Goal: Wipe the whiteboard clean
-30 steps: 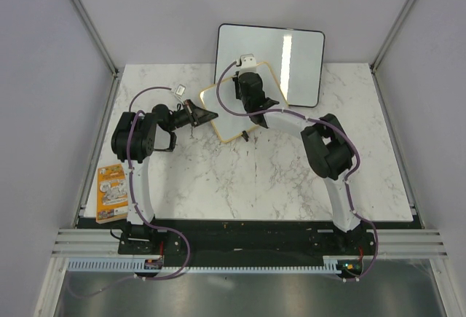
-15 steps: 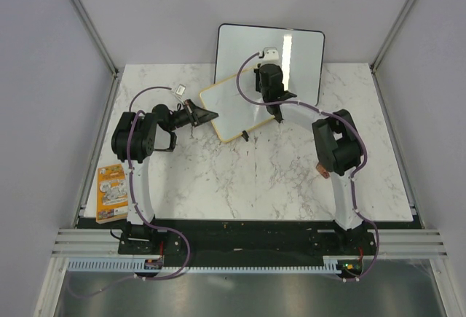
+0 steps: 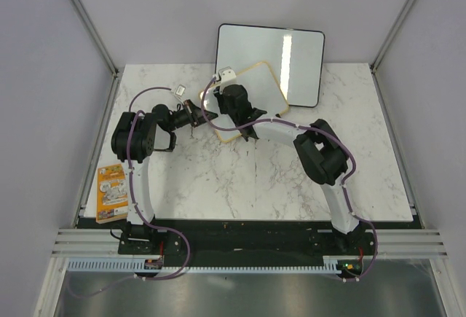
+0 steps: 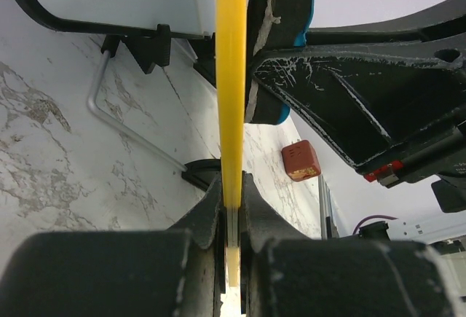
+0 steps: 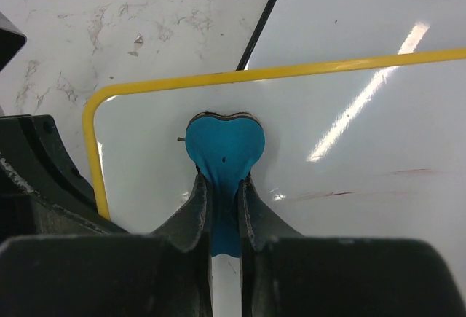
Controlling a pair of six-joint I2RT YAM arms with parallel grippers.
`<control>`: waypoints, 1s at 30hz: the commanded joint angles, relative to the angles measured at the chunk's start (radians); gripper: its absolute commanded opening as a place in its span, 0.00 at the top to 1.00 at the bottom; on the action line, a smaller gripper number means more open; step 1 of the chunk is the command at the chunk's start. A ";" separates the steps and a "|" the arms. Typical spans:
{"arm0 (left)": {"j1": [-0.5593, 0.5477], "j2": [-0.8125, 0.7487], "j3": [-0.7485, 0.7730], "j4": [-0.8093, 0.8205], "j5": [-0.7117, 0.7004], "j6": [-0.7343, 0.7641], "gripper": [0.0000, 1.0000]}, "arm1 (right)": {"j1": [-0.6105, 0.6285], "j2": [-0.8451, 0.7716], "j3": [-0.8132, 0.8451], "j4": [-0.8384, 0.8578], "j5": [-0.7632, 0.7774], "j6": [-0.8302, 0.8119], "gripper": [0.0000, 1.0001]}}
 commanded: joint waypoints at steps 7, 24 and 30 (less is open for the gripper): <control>-0.023 0.012 -0.011 0.300 0.066 0.030 0.98 | -0.184 0.037 0.011 -0.099 0.102 0.037 1.00; -0.025 0.012 -0.011 0.300 0.068 0.030 0.98 | -0.169 0.033 0.000 -0.090 0.028 0.006 1.00; -0.025 0.014 -0.011 0.300 0.068 0.028 0.98 | -0.075 0.019 0.035 -0.086 -0.019 0.002 1.00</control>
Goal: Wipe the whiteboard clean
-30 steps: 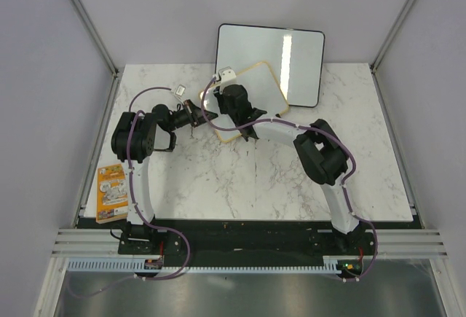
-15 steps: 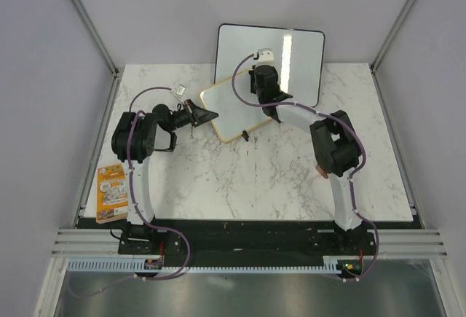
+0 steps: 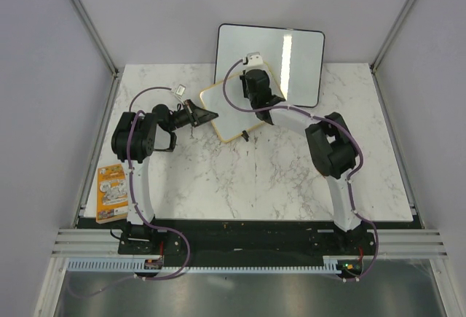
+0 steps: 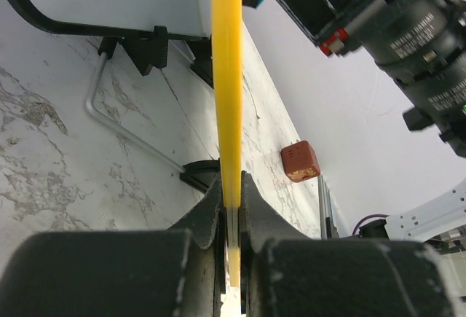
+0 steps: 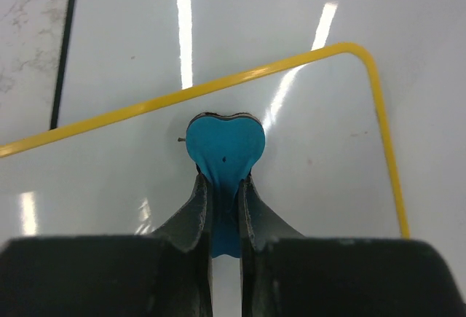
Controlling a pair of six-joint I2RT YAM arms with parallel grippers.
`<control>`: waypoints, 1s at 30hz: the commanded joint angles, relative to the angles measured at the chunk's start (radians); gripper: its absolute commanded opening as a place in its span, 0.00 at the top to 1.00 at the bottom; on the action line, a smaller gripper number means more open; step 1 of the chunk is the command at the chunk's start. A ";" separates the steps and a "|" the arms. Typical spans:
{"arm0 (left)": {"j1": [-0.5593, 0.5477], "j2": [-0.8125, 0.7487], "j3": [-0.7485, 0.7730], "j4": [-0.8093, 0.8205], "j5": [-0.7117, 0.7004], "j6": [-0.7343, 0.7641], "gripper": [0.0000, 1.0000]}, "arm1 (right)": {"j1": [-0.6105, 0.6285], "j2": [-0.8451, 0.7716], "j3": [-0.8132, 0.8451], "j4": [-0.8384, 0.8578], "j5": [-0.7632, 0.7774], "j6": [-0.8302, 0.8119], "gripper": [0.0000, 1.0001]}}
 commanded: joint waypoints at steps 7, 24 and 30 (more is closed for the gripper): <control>-0.019 0.017 -0.008 0.292 0.071 0.026 0.98 | 0.202 0.033 0.003 -0.023 -0.130 0.016 1.00; -0.021 0.014 -0.012 0.292 0.070 0.031 0.98 | 0.226 0.188 0.286 -0.087 0.028 -0.048 1.00; -0.021 0.014 -0.012 0.292 0.070 0.031 0.98 | 0.183 0.219 0.353 -0.146 0.051 -0.030 1.00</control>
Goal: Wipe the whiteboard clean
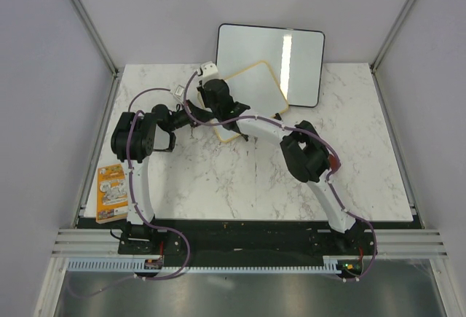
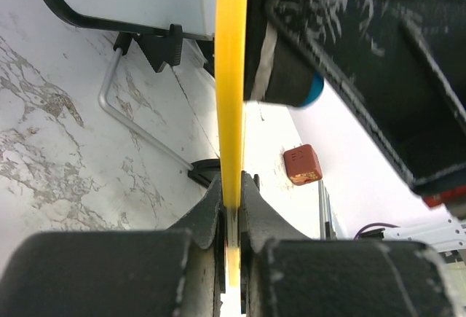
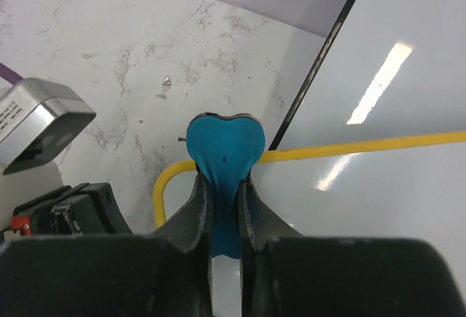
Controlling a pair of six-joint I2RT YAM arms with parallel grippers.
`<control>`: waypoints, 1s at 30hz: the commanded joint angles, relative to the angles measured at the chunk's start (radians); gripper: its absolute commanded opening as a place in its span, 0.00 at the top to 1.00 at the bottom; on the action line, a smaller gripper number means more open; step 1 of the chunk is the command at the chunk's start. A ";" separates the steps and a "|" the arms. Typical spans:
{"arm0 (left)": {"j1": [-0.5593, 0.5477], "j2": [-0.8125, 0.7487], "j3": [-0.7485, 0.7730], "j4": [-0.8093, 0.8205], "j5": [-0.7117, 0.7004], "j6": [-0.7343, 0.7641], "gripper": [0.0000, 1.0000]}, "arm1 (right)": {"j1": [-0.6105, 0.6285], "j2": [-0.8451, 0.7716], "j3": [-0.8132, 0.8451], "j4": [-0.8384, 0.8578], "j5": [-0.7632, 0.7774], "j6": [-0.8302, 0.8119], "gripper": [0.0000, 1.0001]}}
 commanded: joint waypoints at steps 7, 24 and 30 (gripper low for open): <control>-0.030 0.016 -0.006 0.322 0.081 0.027 0.98 | -0.049 -0.022 -0.127 -0.055 -0.017 0.016 1.00; -0.030 0.013 -0.008 0.322 0.083 0.028 0.98 | -0.037 -0.058 -0.228 0.026 0.026 0.045 1.00; -0.030 0.015 -0.009 0.322 0.080 0.027 0.98 | -0.040 0.025 -0.031 -0.041 0.072 0.034 1.00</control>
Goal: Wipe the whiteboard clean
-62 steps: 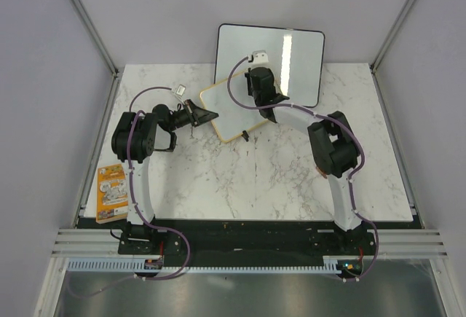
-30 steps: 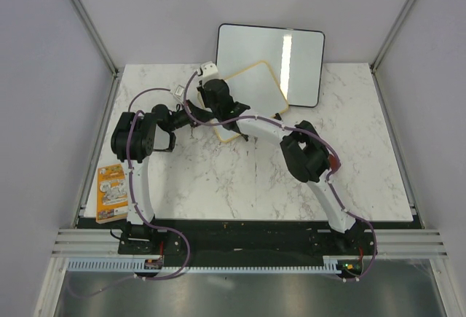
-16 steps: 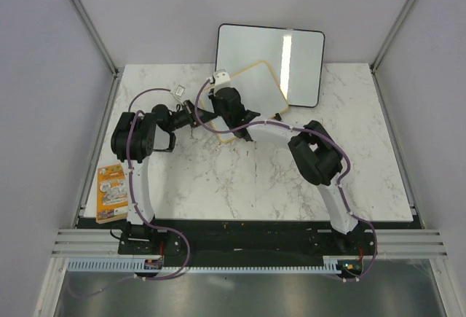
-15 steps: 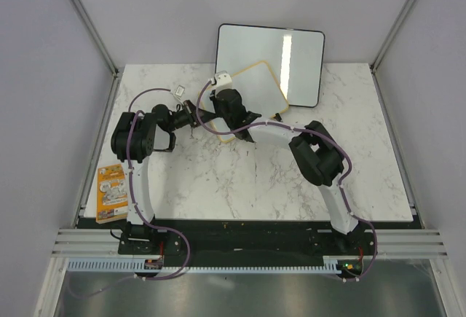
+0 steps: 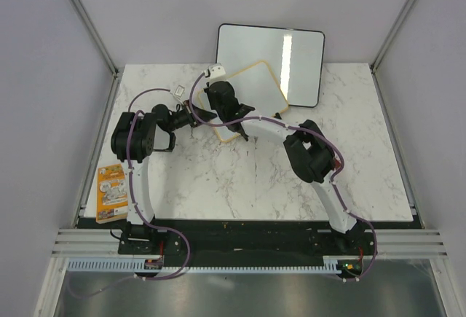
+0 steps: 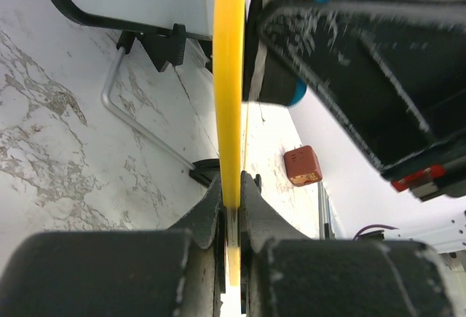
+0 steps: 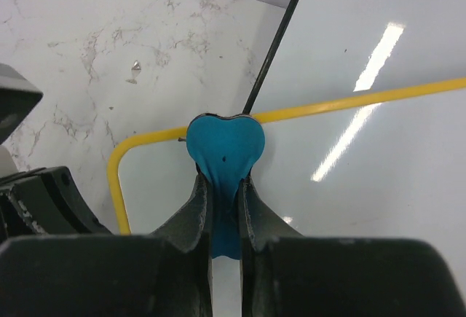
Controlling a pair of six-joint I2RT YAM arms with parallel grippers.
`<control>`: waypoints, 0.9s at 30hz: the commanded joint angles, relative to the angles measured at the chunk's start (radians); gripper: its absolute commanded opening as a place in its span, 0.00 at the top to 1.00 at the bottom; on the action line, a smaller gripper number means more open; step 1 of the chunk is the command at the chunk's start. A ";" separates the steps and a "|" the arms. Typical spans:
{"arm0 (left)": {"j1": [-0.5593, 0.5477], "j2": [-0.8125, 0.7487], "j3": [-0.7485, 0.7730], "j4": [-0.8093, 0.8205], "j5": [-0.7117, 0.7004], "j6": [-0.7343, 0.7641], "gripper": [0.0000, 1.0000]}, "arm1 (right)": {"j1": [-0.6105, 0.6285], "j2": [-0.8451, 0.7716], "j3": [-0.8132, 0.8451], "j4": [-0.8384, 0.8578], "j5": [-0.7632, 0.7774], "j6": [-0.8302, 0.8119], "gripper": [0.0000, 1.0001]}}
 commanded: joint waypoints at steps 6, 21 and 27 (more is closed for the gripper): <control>-0.030 0.016 -0.008 0.332 0.084 0.026 0.98 | -0.047 0.042 0.025 -0.071 0.037 -0.007 1.00; -0.030 0.018 -0.006 0.332 0.084 0.024 0.98 | -0.087 -0.156 -0.436 -0.149 0.079 0.163 1.00; -0.030 0.019 -0.004 0.332 0.084 0.023 0.98 | -0.141 -0.219 -0.558 -0.168 0.042 0.249 1.00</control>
